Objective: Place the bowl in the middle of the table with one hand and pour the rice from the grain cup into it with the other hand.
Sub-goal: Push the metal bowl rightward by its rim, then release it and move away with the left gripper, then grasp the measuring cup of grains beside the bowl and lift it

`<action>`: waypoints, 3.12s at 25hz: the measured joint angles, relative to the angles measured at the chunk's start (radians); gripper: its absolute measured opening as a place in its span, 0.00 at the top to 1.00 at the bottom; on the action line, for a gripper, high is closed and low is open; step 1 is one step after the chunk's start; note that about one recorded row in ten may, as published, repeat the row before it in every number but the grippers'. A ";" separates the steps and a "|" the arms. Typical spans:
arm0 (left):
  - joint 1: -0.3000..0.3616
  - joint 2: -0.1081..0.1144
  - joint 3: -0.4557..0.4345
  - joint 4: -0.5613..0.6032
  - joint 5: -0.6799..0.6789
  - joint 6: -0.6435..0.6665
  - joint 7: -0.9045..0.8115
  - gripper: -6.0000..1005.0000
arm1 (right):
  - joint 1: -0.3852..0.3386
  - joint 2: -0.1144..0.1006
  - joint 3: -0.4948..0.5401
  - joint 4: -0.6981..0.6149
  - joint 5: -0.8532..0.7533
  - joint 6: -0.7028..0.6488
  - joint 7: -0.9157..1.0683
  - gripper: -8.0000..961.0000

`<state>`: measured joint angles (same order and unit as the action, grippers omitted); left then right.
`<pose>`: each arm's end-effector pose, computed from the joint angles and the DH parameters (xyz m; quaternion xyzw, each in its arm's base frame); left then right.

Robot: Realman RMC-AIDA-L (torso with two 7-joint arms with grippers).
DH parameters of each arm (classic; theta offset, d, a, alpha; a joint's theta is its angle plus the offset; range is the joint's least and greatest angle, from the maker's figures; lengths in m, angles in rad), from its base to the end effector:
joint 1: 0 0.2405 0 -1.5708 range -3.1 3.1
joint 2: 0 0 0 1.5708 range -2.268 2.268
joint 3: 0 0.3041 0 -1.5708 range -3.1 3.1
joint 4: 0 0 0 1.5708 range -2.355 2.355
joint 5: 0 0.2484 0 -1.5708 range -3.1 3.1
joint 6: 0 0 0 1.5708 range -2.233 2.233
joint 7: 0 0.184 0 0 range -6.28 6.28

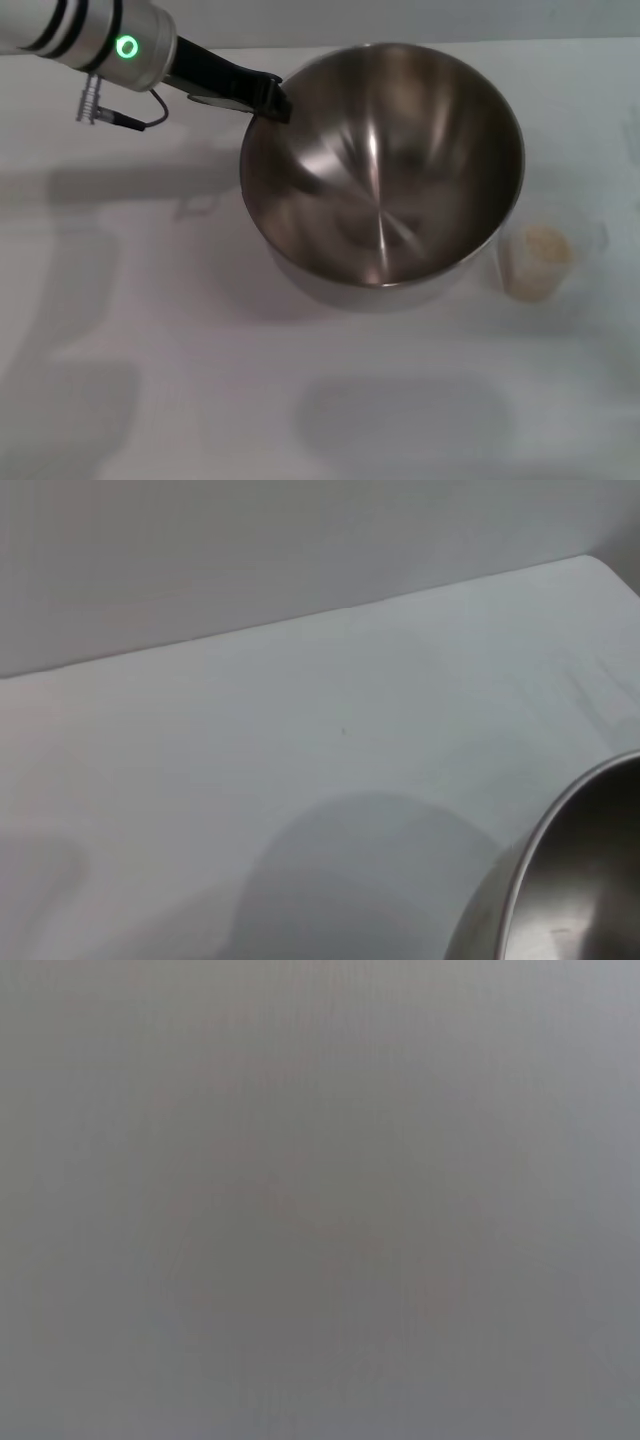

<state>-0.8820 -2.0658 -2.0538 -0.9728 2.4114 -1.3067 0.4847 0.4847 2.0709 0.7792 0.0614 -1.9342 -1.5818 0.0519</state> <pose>-0.1578 0.5158 -0.0578 -0.8773 -0.4427 -0.0273 0.1834 0.3676 0.3957 0.0345 -0.5531 0.0925 0.3760 0.7377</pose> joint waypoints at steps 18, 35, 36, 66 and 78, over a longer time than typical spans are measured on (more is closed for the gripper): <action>-0.010 0.003 0.123 0.130 0.004 0.170 0.003 0.94 | 0.005 -0.002 0.000 -0.002 0.000 0.000 -0.001 0.33; -0.007 0.004 0.163 0.155 0.006 0.209 0.022 0.94 | 0.004 -0.002 0.000 -0.002 0.000 -0.013 -0.003 0.33; -0.008 0.004 0.163 0.155 0.006 0.209 0.023 0.94 | 0.004 -0.002 0.000 -0.002 0.000 -0.014 -0.003 0.33; 0.281 -0.003 0.134 -0.173 -0.439 0.449 0.320 0.78 | 0.000 0.002 0.000 -0.002 0.000 -0.003 -0.003 0.33; 0.463 0.000 0.432 -0.268 -0.442 1.384 0.747 0.78 | -0.005 0.002 0.007 -0.003 0.000 0.003 -0.003 0.33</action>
<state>-0.4186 -2.0655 -1.6216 -1.2410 1.9696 0.0775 1.2316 0.4793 2.0724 0.7858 0.0584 -1.9342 -1.5791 0.0491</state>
